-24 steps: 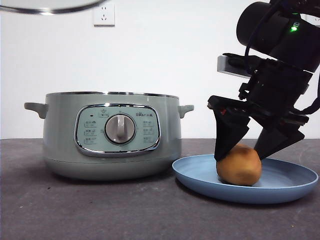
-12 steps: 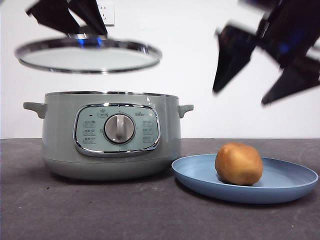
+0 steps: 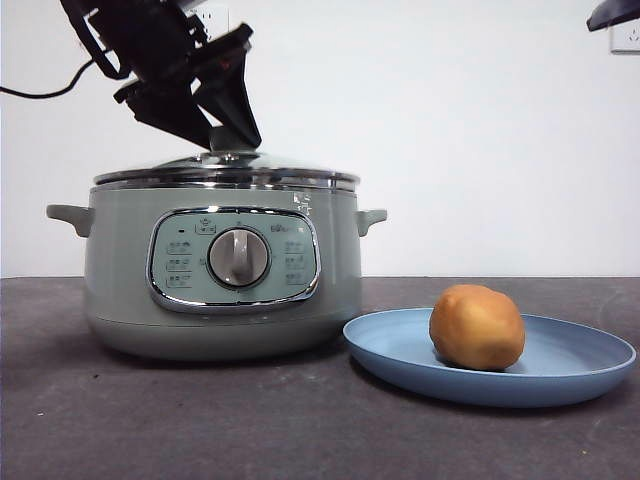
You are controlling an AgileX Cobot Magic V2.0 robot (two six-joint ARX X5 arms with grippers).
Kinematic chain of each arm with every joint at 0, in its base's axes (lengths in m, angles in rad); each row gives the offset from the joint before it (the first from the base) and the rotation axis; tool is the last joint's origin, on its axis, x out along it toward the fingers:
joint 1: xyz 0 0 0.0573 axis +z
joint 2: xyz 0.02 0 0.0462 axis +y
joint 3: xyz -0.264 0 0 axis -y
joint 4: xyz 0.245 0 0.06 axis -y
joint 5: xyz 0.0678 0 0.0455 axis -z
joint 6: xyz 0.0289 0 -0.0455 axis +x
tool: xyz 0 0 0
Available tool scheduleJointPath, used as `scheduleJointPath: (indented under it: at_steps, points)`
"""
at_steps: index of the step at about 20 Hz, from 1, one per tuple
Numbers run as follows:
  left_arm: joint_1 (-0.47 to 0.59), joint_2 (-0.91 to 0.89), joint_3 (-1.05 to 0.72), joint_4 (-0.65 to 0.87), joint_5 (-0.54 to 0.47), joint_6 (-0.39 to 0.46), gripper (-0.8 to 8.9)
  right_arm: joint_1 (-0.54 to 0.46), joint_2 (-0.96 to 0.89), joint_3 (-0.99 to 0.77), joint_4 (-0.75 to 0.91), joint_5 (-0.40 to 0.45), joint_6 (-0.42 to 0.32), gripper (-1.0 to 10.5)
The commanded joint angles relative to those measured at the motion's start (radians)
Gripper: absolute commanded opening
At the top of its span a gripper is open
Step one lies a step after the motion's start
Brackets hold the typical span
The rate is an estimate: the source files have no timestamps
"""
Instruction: Take the potato out from the steamer,put the potato on the plate,close the lid
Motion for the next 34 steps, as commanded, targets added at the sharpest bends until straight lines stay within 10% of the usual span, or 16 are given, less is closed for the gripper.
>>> scheduleJointPath:
  at_steps: [1,14,20,34]
  points:
    - [-0.004,-0.005,0.01,0.041,-0.005,0.013,-0.09,0.0,-0.003,-0.003,-0.001,0.002,0.006,6.3]
    - [-0.003,-0.004,0.009,-0.007,-0.029,0.019,0.17,0.001,-0.002,-0.003,-0.01,0.002,0.005,6.3]
    - [-0.003,-0.004,0.01,-0.012,-0.029,0.001,5.61,0.001,-0.002,-0.003,-0.035,-0.005,0.006,6.3]
    - [-0.003,-0.137,0.01,-0.065,-0.029,0.0,5.66,0.002,-0.003,-0.003,-0.109,-0.06,0.007,6.3]
